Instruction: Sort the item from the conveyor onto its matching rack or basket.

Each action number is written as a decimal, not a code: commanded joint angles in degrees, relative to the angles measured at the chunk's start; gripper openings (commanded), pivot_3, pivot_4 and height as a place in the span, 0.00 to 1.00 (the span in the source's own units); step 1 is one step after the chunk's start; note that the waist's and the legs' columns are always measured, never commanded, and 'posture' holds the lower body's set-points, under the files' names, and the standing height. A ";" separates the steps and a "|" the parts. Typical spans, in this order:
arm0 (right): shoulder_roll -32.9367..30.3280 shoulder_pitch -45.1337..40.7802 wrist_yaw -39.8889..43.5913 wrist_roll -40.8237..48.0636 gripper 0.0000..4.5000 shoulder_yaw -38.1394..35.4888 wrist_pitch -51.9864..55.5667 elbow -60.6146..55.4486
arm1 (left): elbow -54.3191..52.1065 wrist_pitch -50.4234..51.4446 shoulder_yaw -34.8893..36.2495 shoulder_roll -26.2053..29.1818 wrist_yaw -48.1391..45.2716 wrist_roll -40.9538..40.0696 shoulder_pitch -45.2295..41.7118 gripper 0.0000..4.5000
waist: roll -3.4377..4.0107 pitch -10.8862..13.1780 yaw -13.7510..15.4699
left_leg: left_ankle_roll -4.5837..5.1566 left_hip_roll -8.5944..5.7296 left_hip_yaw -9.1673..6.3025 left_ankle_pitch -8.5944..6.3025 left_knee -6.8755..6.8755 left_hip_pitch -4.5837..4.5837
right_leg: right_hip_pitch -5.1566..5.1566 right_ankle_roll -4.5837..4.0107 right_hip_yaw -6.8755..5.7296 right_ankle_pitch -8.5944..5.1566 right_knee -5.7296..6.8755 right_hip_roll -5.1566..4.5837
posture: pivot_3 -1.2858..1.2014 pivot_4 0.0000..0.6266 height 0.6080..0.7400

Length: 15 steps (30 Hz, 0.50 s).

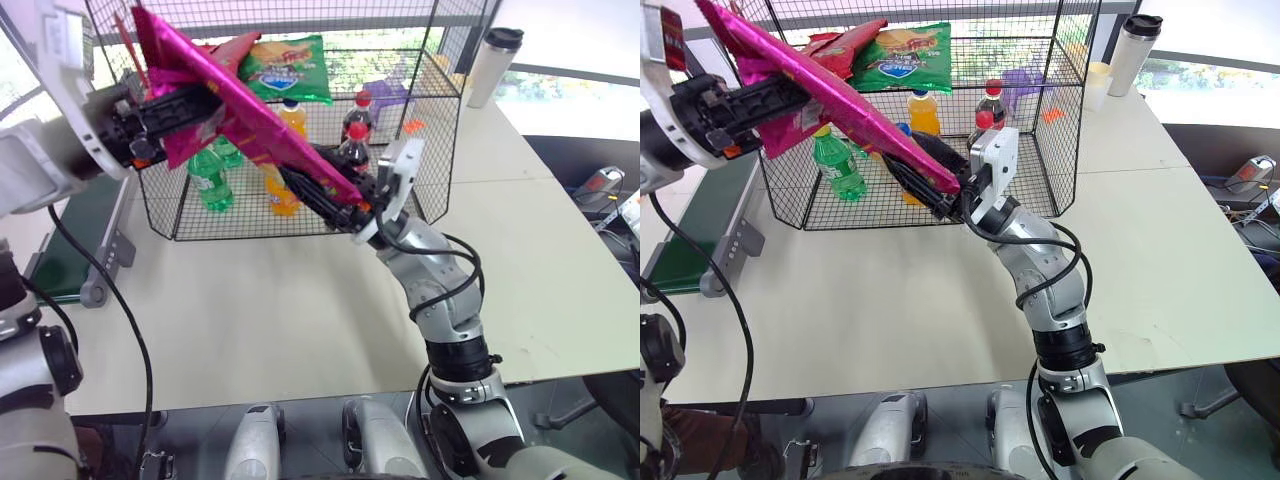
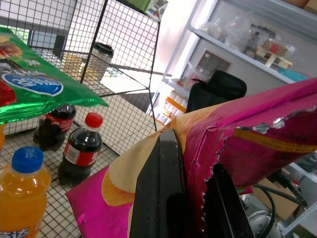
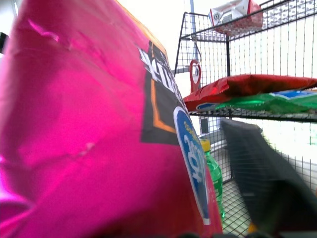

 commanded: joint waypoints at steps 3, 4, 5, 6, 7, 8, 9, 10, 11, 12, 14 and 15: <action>-2.30 -0.95 1.65 2.68 0.01 -1.21 2.05 -2.51 | -4.17 -5.16 1.56 0.08 -2.47 4.82 2.37 0.00 | 0.00 0.00 -0.05 | 0.00 0.00 0.01 0.00 -0.02 0.01 | 0.00 0.00 0.01 0.00 0.00 0.00 | 0.52 0.24 0.95; -3.10 -0.84 1.99 2.86 0.01 -1.20 2.65 -3.13 | -4.56 -6.45 1.56 -0.03 -3.53 6.15 2.89 0.00 | 0.00 0.00 -0.01 | 0.00 0.00 0.01 0.00 -0.02 0.01 | 0.00 0.00 0.01 0.00 0.00 0.00 | 0.52 0.24 0.95; -3.81 -0.79 2.35 3.09 0.01 -1.21 3.12 -3.57 | -4.58 -6.83 1.52 0.01 -4.23 6.81 3.24 0.00 | 0.00 0.00 0.02 | 0.00 0.00 0.04 0.00 -0.02 0.01 | -0.01 0.00 0.02 0.00 -0.01 0.00 | 0.52 0.24 0.95; -4.48 -0.75 2.59 3.28 0.00 -1.35 3.44 -3.93 | -4.15 -6.63 1.76 -0.11 -5.01 6.42 3.37 0.09 | 0.00 0.00 0.03 | 0.00 0.00 0.04 0.00 -0.02 0.01 | -0.01 -0.01 0.02 0.00 -0.01 0.00 | 0.52 0.24 0.95; -5.31 -0.68 2.93 3.47 0.00 -1.49 3.84 -4.40 | -3.74 -6.41 1.99 -0.01 -5.87 6.22 3.49 0.12 | 0.00 0.00 0.03 | 0.00 0.00 0.04 0.00 -0.02 0.01 | -0.01 -0.01 0.02 0.00 0.00 0.00 | 0.52 0.24 0.95; -6.49 -0.56 3.40 3.42 0.00 -1.60 4.18 -5.01 | -3.11 -6.42 2.06 0.13 -6.51 6.50 3.43 0.17 | 0.00 0.00 0.03 | 0.00 0.00 0.04 0.00 -0.01 0.01 | -0.02 -0.01 0.02 0.00 0.00 0.00 | 0.52 0.24 0.95; -7.32 -0.48 3.68 3.39 0.00 -1.65 4.43 -5.45 | -2.69 -6.50 2.09 0.22 -6.99 6.87 3.36 0.26 | 0.00 0.00 0.03 | 0.00 0.00 0.04 0.00 -0.01 0.00 | -0.02 -0.01 0.02 0.00 -0.01 0.00 | 0.52 0.24 0.95; -8.39 -0.35 3.97 3.41 0.00 -1.88 4.69 -6.12 | -1.87 -7.03 2.00 0.36 -6.72 8.14 3.21 0.34 | 0.00 0.00 0.03 | 0.00 0.00 0.05 0.00 -0.02 0.00 | -0.02 -0.01 0.02 0.00 -0.01 0.00 | 0.52 0.24 0.95; -9.10 -0.27 4.09 3.50 0.00 -2.02 4.83 -6.55 | -1.30 -7.38 1.95 0.41 -6.52 9.08 3.08 0.44 | 0.00 0.00 0.01 | 0.00 0.00 0.05 0.00 -0.02 0.00 | -0.02 0.00 0.02 0.00 -0.01 0.00 | 0.52 0.24 0.95; -10.64 -0.23 4.13 3.65 0.00 -2.71 5.42 -7.61 | -0.24 -8.19 1.55 1.35 -7.10 11.41 3.45 0.54 | 0.00 0.00 -0.02 | 0.00 0.00 0.05 0.00 -0.02 0.01 | -0.02 -0.01 0.02 -0.01 -0.01 0.00 | 0.52 0.24 0.95; -13.44 0.05 4.07 4.08 0.00 -4.27 6.49 -9.61 | 1.45 -9.22 1.62 2.60 -8.27 14.27 4.25 0.61 | 0.00 0.00 -0.03 | 0.00 0.00 0.05 0.00 -0.03 0.00 | -0.04 -0.01 0.02 -0.01 -0.01 0.01 | 0.52 0.24 0.95; -15.52 0.28 3.92 4.50 0.00 -5.61 7.56 -10.98 | 3.03 -10.28 1.98 3.37 -8.81 16.16 4.69 0.61 | 0.00 0.00 -0.03 | 0.00 0.00 0.07 0.00 -0.04 0.00 | -0.06 -0.01 0.03 -0.01 -0.01 0.01 | 0.52 0.24 0.95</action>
